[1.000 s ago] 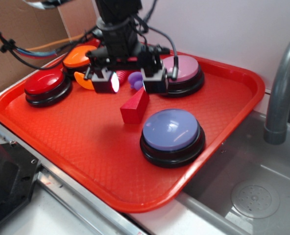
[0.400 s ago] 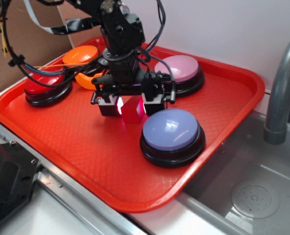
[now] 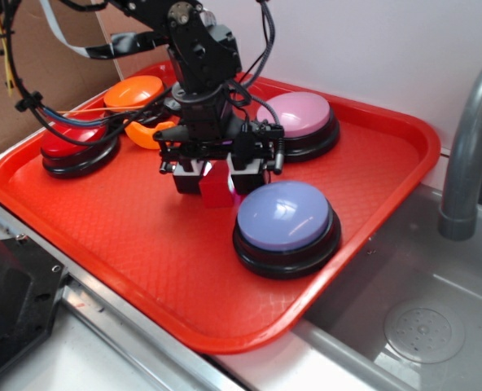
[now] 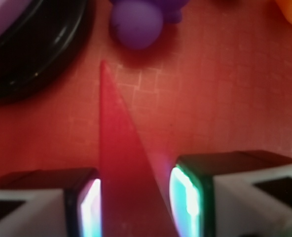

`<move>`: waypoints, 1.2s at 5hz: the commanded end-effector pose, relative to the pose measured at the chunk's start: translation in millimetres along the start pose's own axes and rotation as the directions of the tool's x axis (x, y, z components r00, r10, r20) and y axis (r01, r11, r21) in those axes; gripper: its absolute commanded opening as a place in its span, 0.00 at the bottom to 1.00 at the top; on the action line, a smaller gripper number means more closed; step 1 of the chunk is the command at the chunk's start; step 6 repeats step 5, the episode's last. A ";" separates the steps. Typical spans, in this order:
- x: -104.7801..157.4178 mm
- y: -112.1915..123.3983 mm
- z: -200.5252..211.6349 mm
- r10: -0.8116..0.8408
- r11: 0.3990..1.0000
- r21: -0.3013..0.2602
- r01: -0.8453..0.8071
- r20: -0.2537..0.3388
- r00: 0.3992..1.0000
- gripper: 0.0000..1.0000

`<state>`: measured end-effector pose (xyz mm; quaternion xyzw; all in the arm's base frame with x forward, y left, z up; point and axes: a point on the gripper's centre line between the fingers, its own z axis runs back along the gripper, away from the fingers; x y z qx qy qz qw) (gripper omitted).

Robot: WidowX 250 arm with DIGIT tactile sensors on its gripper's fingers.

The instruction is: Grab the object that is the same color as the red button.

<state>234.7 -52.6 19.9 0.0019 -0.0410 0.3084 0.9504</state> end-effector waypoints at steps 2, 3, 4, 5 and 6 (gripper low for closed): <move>22.4 43.7 126.4 -0.490 0.863 -0.113 0.492 0.049 0.870 0.00; 22.2 71.7 146.8 -0.552 0.825 -0.113 0.554 0.055 0.832 0.00; 18.5 83.8 158.9 -0.535 0.838 -0.080 0.539 0.076 0.842 0.00; 14.0 95.0 161.2 -0.457 0.884 -0.052 0.464 0.100 0.884 0.00; 14.0 95.0 161.2 -0.457 0.884 -0.052 0.464 0.100 0.884 0.00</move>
